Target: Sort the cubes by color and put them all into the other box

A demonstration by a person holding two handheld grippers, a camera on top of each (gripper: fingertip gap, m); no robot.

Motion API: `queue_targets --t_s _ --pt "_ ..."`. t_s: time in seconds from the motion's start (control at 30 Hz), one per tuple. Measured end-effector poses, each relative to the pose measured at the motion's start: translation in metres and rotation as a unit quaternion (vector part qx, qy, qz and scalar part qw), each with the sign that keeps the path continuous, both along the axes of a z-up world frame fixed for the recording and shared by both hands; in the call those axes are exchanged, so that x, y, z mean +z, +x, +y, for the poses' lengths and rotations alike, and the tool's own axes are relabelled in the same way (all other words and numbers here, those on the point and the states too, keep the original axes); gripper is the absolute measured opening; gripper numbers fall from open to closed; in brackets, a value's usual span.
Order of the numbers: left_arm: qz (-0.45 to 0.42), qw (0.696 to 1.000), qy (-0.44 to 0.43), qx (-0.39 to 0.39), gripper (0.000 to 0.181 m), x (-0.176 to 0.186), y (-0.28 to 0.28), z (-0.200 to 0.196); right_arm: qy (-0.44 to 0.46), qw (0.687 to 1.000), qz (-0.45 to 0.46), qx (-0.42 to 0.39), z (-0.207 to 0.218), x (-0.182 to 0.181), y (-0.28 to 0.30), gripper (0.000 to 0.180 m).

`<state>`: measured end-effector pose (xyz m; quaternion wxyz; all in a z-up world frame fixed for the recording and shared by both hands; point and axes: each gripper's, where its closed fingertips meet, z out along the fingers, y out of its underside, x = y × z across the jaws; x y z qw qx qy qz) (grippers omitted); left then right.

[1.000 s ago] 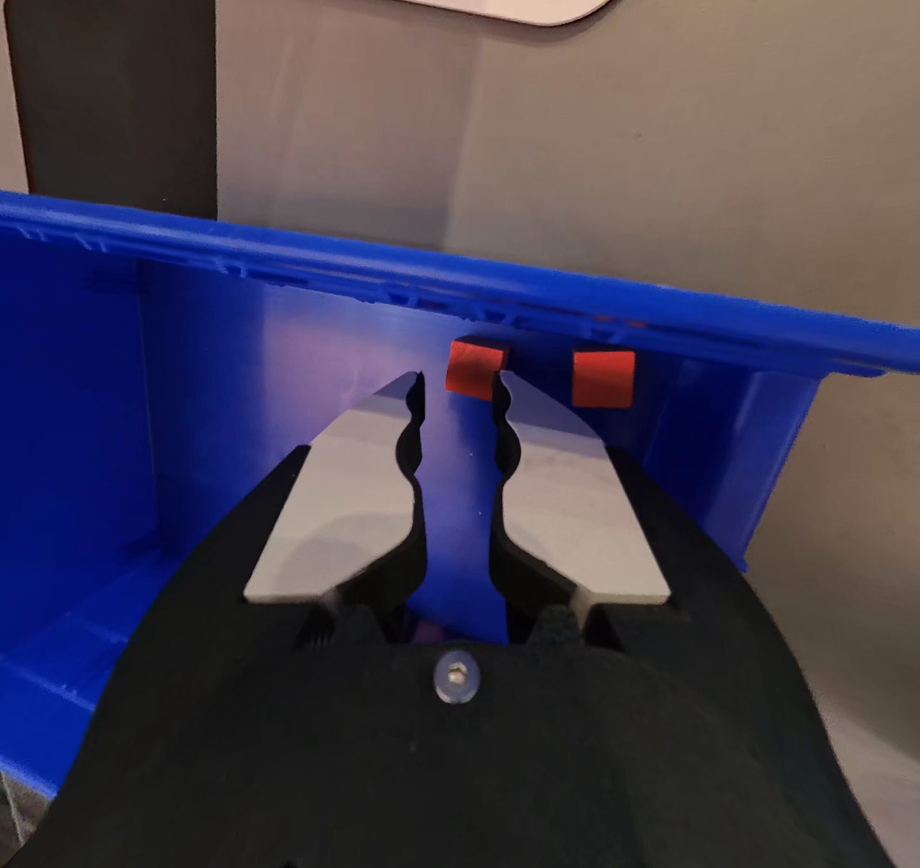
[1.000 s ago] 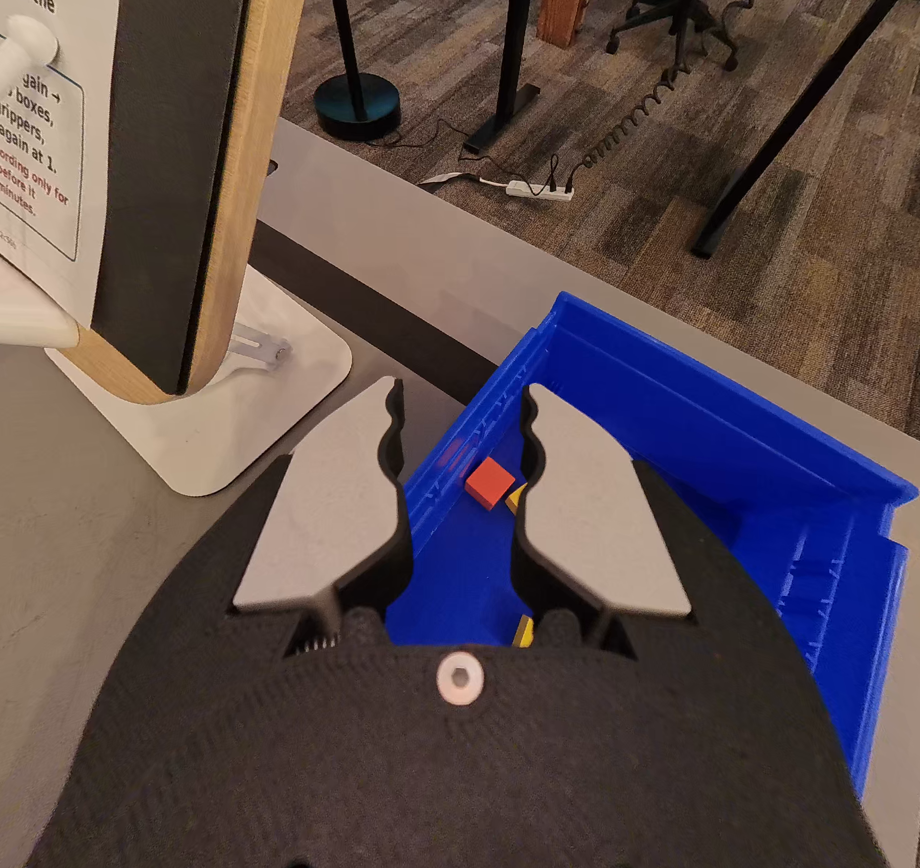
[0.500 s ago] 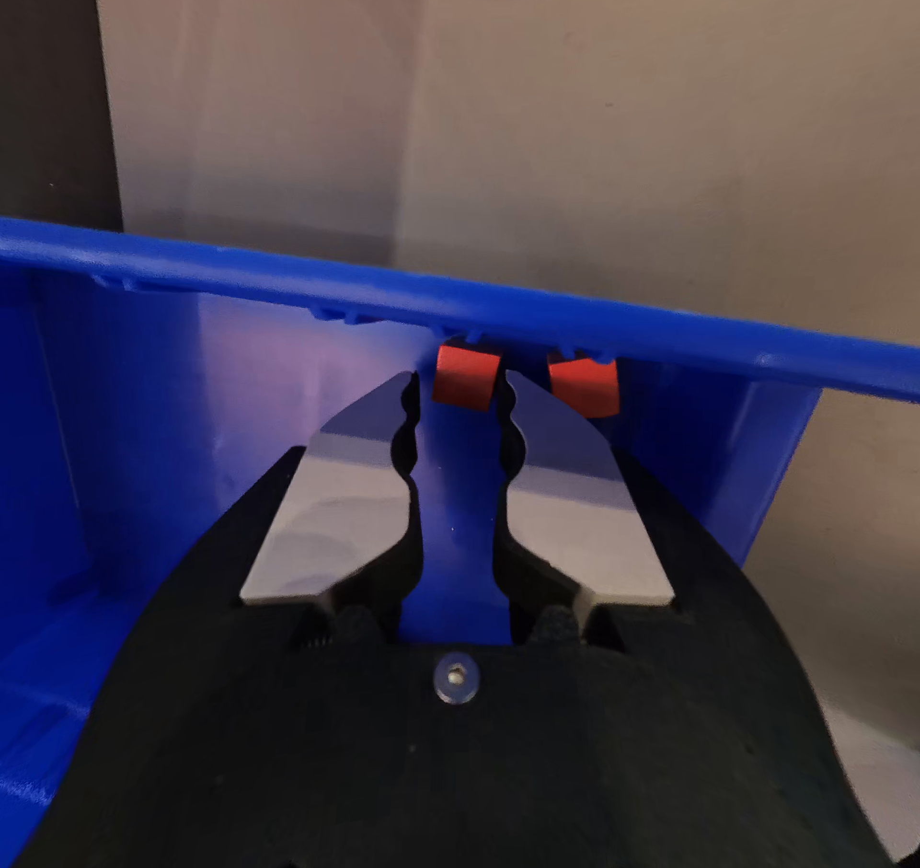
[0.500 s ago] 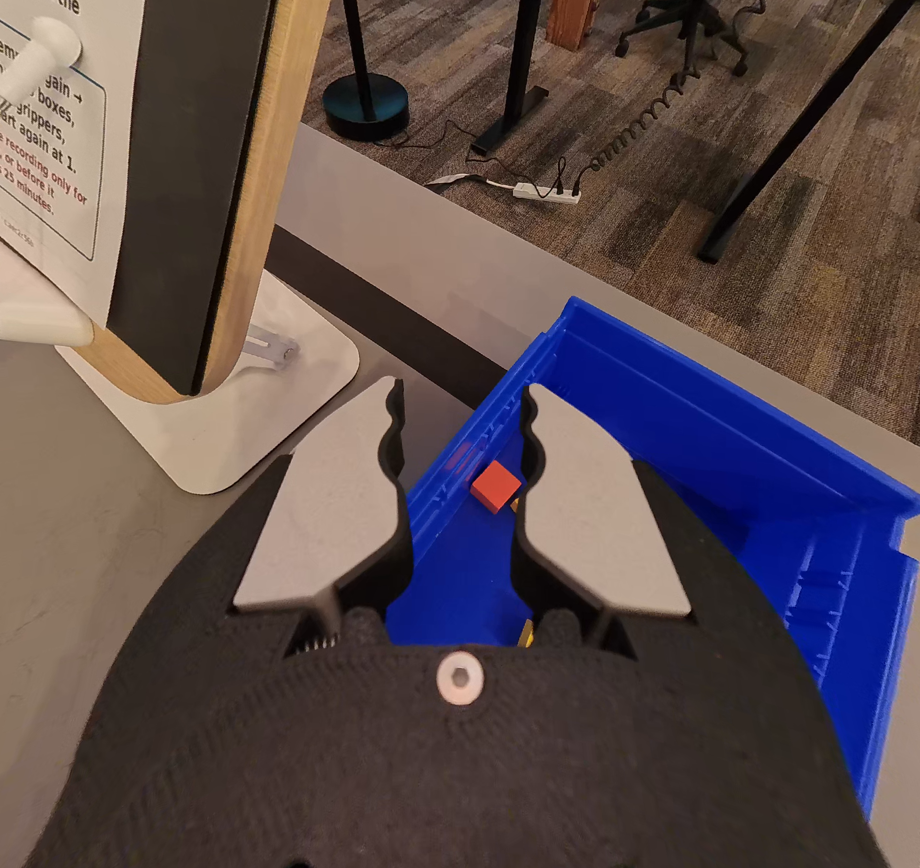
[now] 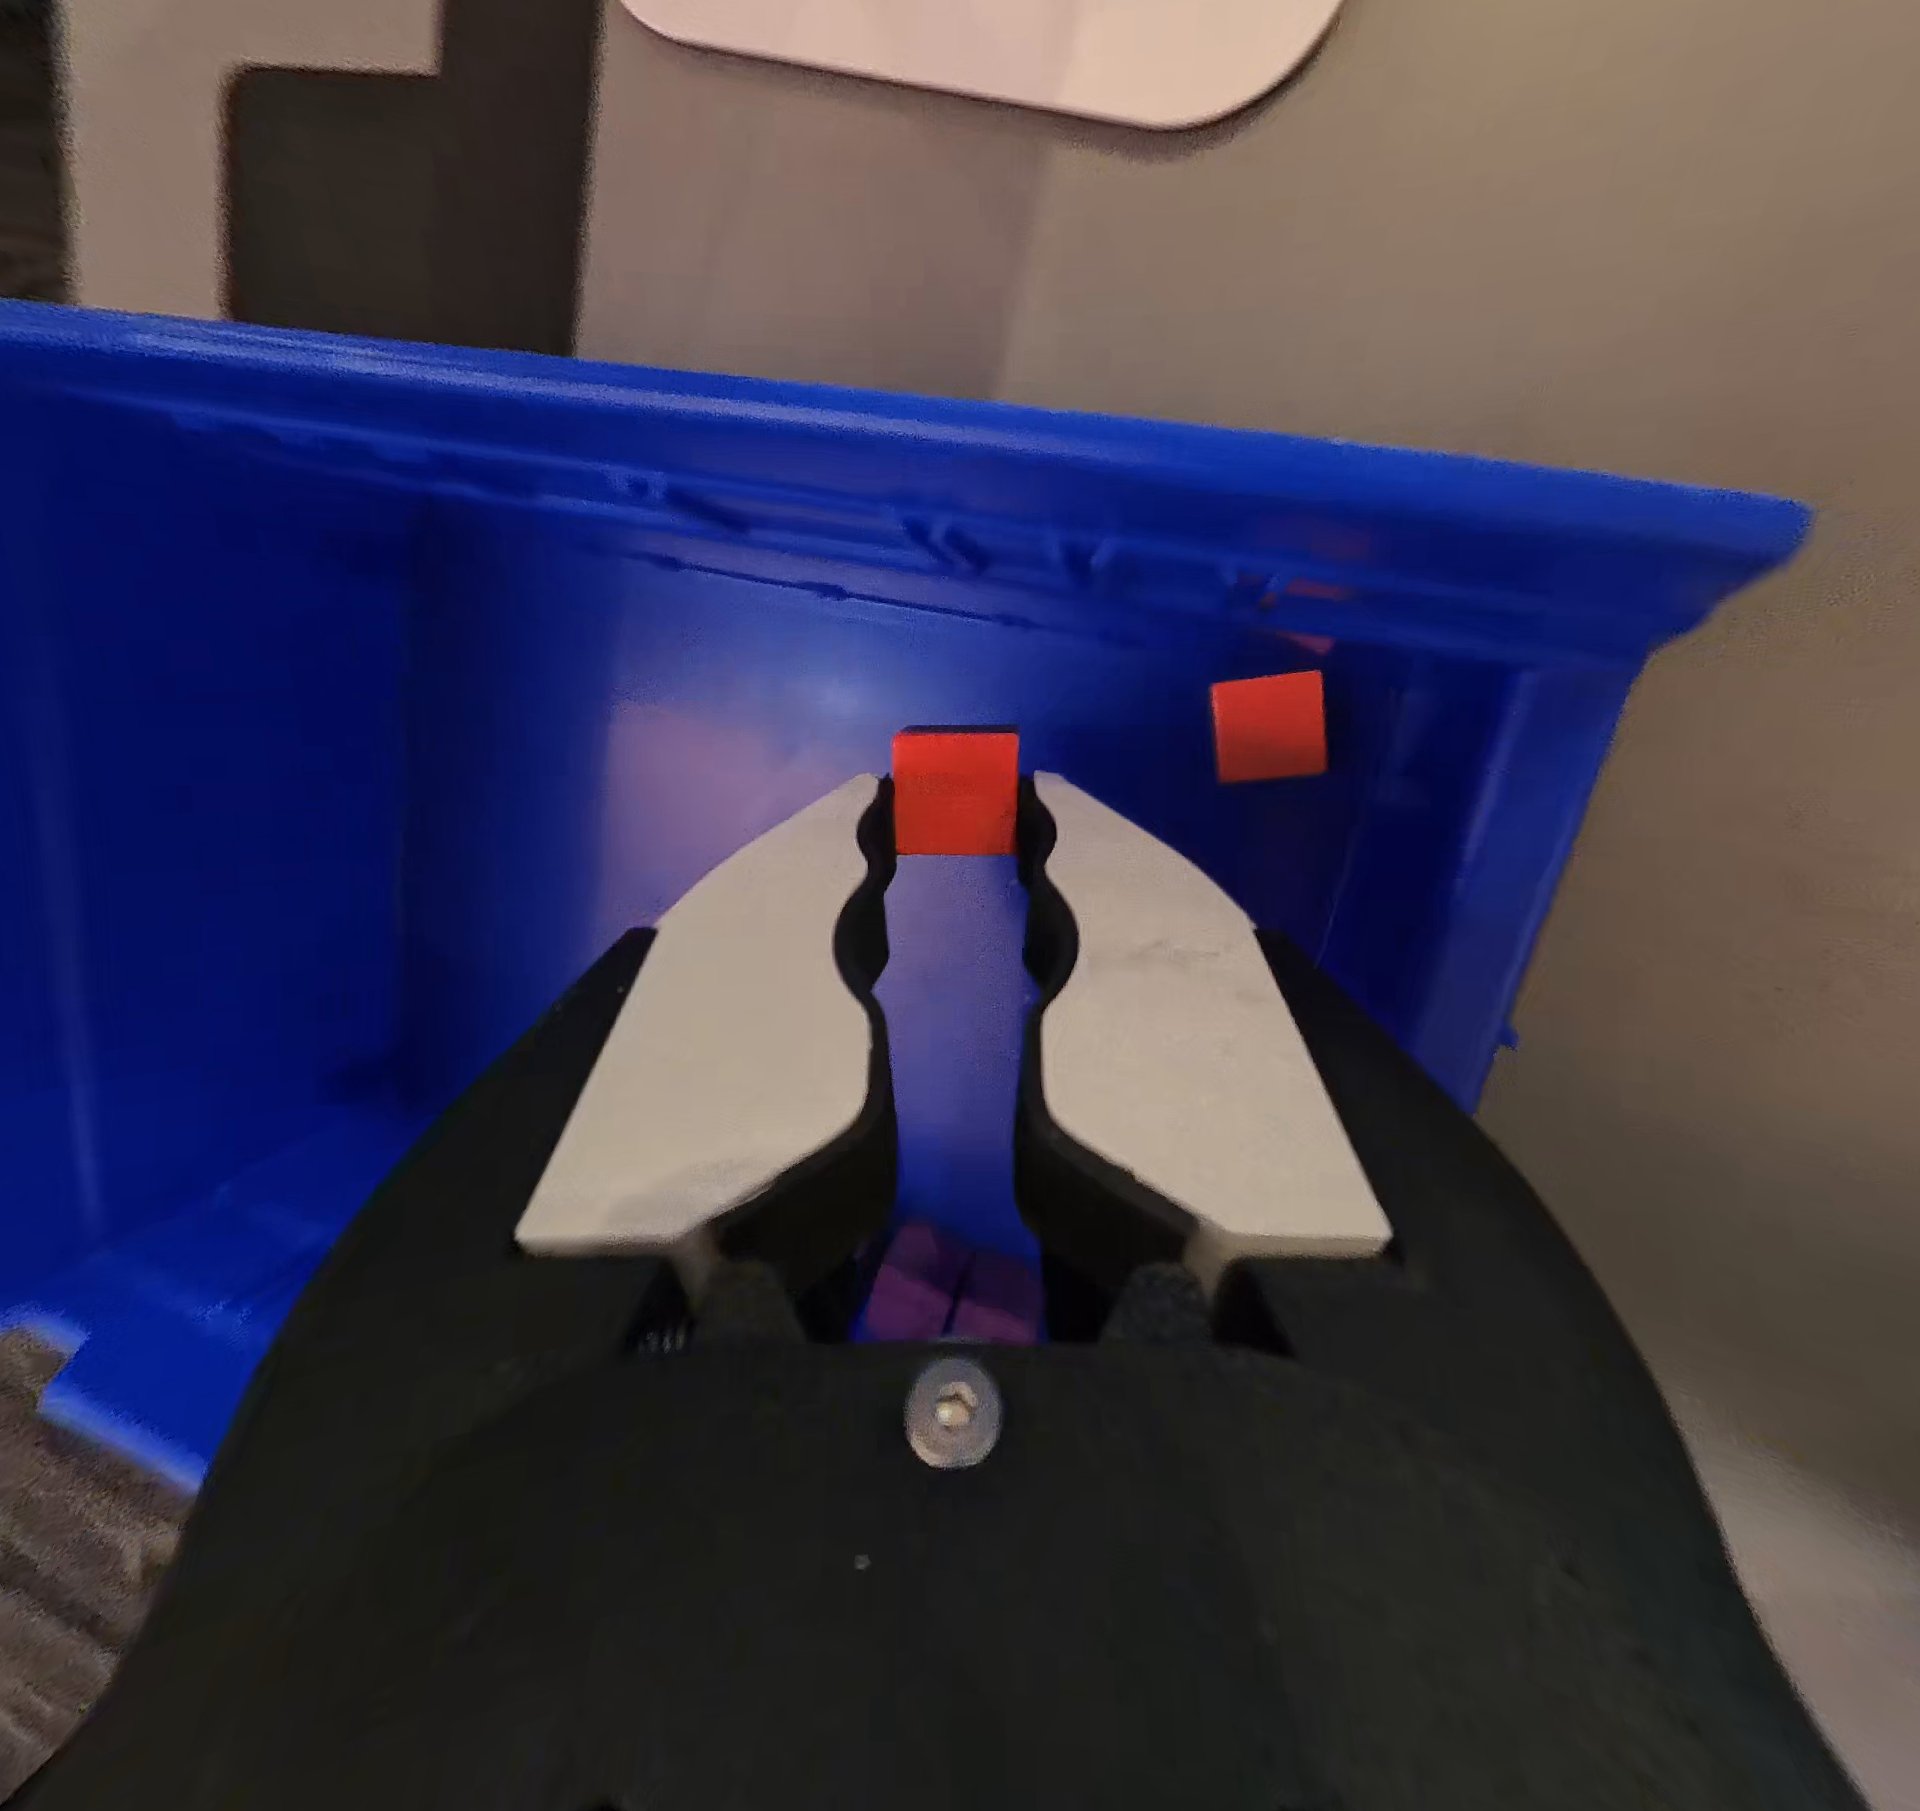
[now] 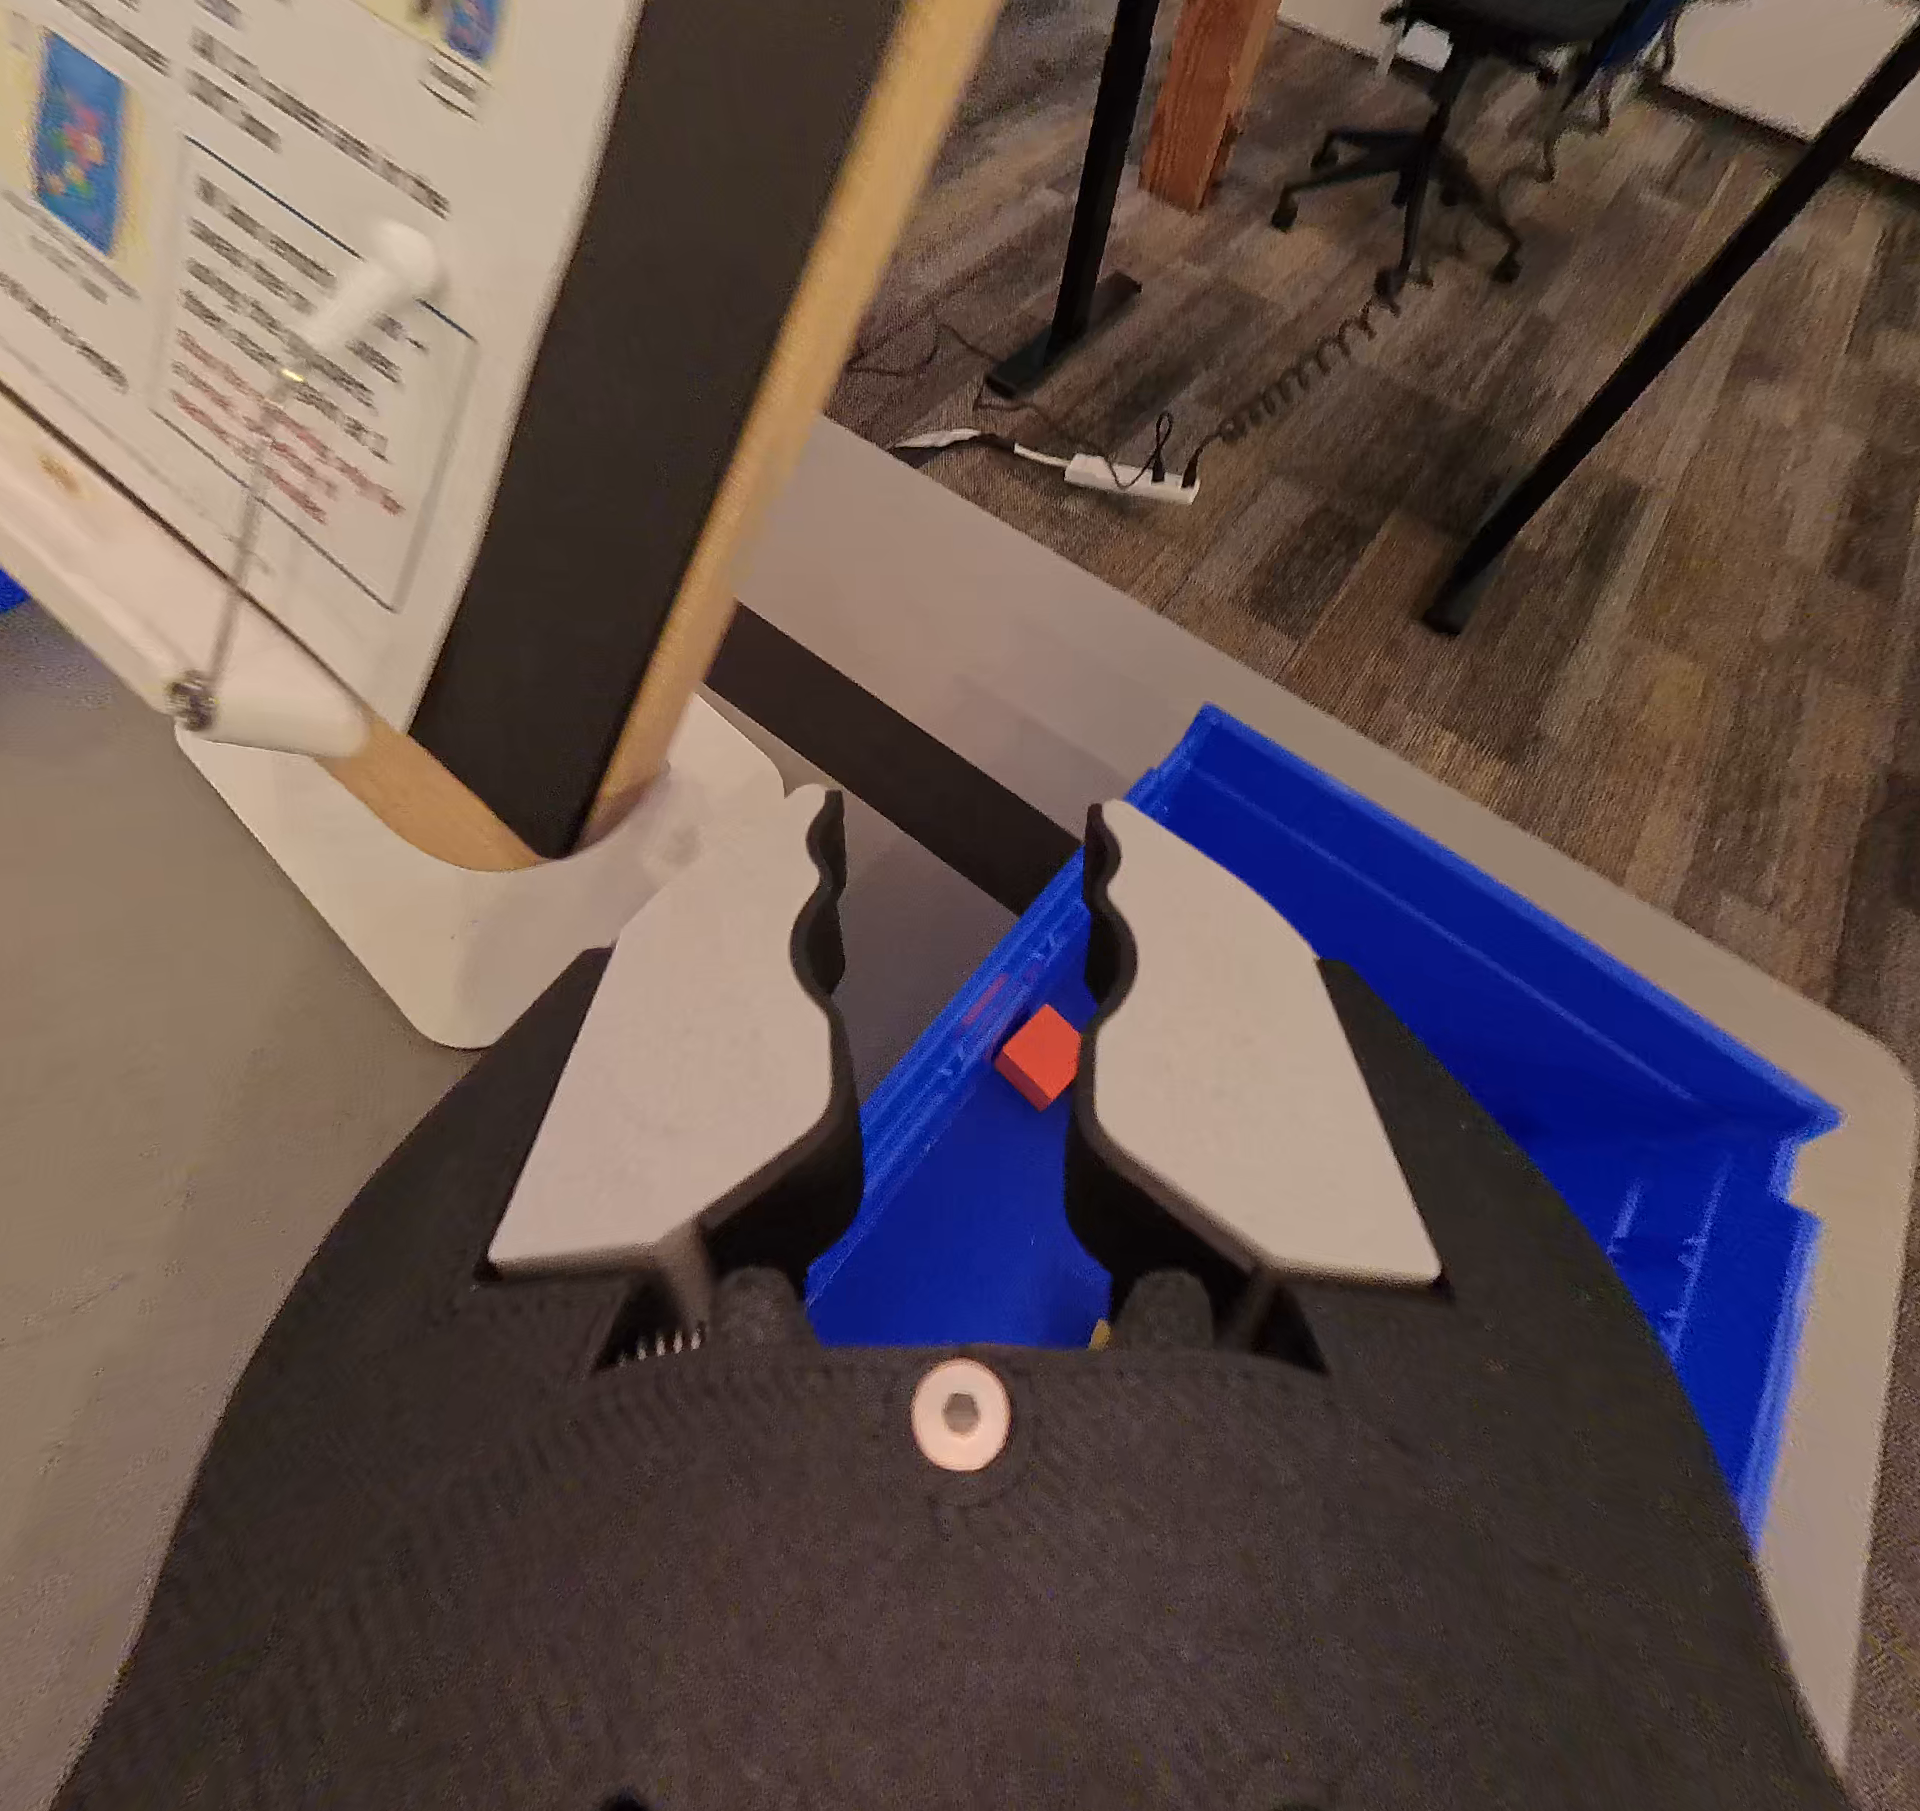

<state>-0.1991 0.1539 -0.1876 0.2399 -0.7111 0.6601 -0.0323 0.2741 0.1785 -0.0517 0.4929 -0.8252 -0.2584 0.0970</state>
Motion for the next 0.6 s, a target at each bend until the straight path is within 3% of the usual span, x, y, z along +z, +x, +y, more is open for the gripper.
queue_targets --t_s 0.13,0.3,0.47,0.6 --pt "-0.068 0.997 0.031 -0.007 0.021 0.05 -0.001 -0.011 0.059 0.997 -0.025 0.038 -0.017 0.032 -0.029 0.044" --pt "-0.193 0.976 0.017 -0.097 0.021 0.11 0.036 -0.06 0.15 0.971 -0.047 0.183 -0.067 0.067 -0.116 0.048" --pt "-0.244 0.942 -0.064 -0.223 0.021 0.126 0.091 -0.124 0.225 0.901 -0.138 0.345 -0.13 0.045 -0.219 0.053" --pt "-0.241 0.912 -0.145 -0.297 0.021 0.117 0.128 -0.169 0.282 0.82 -0.227 0.444 -0.178 0.004 -0.28 0.054"
